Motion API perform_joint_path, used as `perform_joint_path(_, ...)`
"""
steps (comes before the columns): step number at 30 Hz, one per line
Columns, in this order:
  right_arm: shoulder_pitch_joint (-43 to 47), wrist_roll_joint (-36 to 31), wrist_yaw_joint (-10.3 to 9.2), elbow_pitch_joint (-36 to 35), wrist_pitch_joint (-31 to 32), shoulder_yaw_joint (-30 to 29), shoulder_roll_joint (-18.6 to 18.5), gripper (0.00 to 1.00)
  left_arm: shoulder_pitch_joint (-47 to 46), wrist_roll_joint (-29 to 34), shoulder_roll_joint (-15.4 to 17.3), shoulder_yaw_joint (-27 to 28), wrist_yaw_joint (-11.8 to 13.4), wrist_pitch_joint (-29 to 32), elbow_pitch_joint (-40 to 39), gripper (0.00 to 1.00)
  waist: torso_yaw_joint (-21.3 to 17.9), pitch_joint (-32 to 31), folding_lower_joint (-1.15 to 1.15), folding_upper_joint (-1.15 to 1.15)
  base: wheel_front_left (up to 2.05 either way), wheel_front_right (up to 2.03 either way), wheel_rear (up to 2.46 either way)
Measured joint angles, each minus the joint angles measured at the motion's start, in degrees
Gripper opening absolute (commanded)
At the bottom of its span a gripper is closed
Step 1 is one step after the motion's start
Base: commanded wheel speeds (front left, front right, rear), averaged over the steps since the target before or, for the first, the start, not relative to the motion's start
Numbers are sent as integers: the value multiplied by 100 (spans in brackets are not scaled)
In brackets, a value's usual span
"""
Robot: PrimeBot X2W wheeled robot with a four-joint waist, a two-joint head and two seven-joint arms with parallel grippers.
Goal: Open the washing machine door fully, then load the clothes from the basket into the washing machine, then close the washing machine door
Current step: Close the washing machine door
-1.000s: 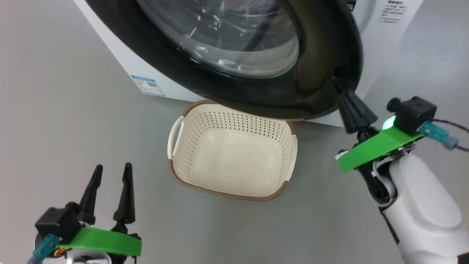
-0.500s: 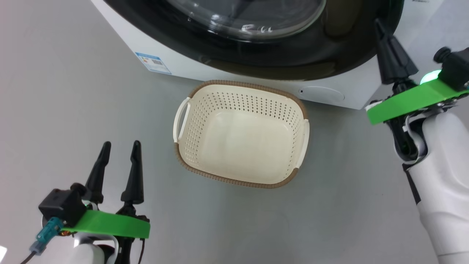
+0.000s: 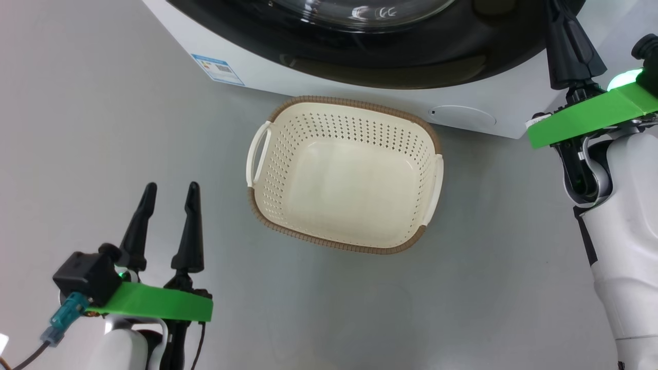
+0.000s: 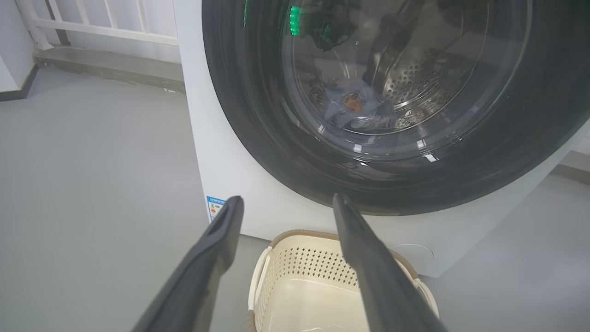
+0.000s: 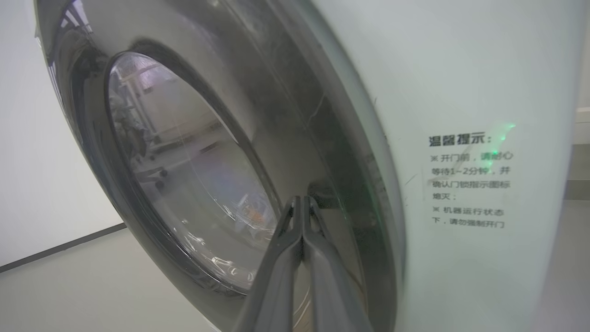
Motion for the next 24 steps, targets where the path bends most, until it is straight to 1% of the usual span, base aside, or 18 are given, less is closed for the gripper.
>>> perform_joint_path(9,49,-2,-9,22,0,214,-2,0,-1,0,19,26,0,0,109,100,-90,-154,0,0,0,0,0)
perform_joint_path(10,76,-2,-9,21,0,244,-3,4,0,0,22,32,0,0,135,100,-106,-182,0,0,0,0,0)
perform_joint_path(12,185,-2,-9,19,0,314,0,36,3,0,40,53,0,0,200,100,-146,-239,0,0,0,0,0)
perform_joint_path(13,266,-2,-9,19,0,359,0,71,4,0,57,60,0,0,237,100,-167,-270,0,0,0,0,0)
perform_joint_path(14,362,-2,-9,20,0,405,3,99,4,0,77,70,0,0,276,100,-191,-305,0,0,0,0,0)
perform_joint_path(20,927,-2,-9,22,0,592,29,100,71,0,221,159,0,0,474,100,-357,-540,0,0,0,0,0)
perform_joint_path(24,1291,5,-9,19,0,595,68,100,158,-36,308,222,0,0,552,100,-501,-705,0,0,0,0,0)
